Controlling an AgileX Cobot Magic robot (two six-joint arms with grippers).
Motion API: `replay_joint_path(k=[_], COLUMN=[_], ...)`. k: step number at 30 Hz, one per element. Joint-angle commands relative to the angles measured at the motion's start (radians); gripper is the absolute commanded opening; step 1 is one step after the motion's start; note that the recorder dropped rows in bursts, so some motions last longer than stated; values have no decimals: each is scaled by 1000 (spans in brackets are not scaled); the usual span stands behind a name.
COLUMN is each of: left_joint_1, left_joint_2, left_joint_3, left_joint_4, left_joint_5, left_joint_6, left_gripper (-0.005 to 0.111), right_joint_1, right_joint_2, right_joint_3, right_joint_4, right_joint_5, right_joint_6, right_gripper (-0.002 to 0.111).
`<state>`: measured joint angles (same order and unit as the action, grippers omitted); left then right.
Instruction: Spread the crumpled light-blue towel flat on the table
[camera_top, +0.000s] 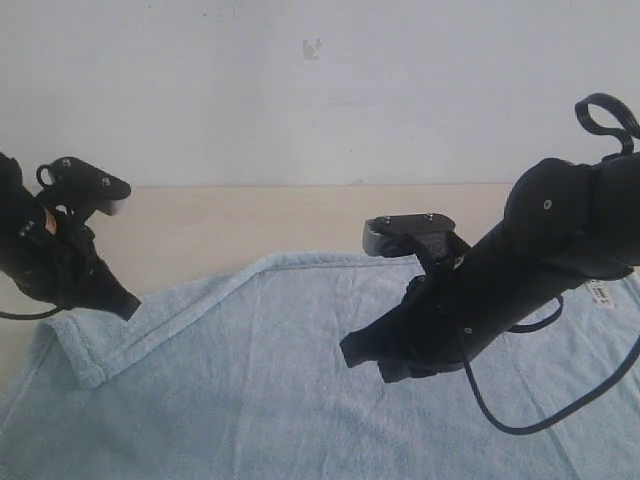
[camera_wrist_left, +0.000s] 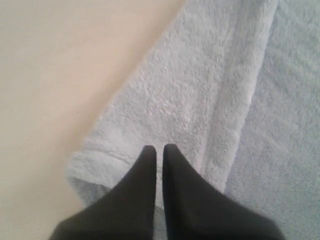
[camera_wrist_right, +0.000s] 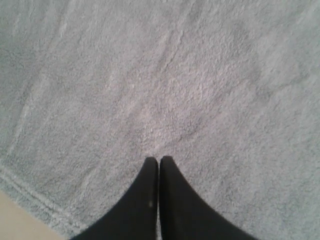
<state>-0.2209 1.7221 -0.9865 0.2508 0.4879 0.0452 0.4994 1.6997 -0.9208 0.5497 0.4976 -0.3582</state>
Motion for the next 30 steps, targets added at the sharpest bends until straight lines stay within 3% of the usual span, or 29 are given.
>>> replay_joint_path(k=[1, 5, 10, 14, 20, 25, 30], left_joint_1=[1, 8, 34, 37, 37, 37, 37], left_joint_2=[-16, 3, 22, 54, 71, 60, 74], left_joint_3=[-15, -13, 13, 76, 69, 67, 67], left_joint_4=[27, 22, 34, 24, 15, -53, -113], left_joint_5=[-27, 133, 207, 138, 133, 5, -81], left_joint_6=[-4, -34, -143, -143, -143, -127, 14], left_gripper=[4, 4, 4, 4, 5, 20, 30], right_joint_1=[0, 0, 0, 0, 0, 0, 0], right_joint_2=[-2, -2, -2, -2, -2, -2, -2], right_joint_3=[2, 2, 2, 2, 2, 2, 2], right_joint_4=[-2, -6, -6, -6, -6, -6, -6], right_joint_5=[-24, -13, -13, -11, -11, -26, -38], right_joint_6=[-9, -12, -12, -10, -10, -10, -12], right_gripper=[0, 0, 0, 0, 0, 0, 0])
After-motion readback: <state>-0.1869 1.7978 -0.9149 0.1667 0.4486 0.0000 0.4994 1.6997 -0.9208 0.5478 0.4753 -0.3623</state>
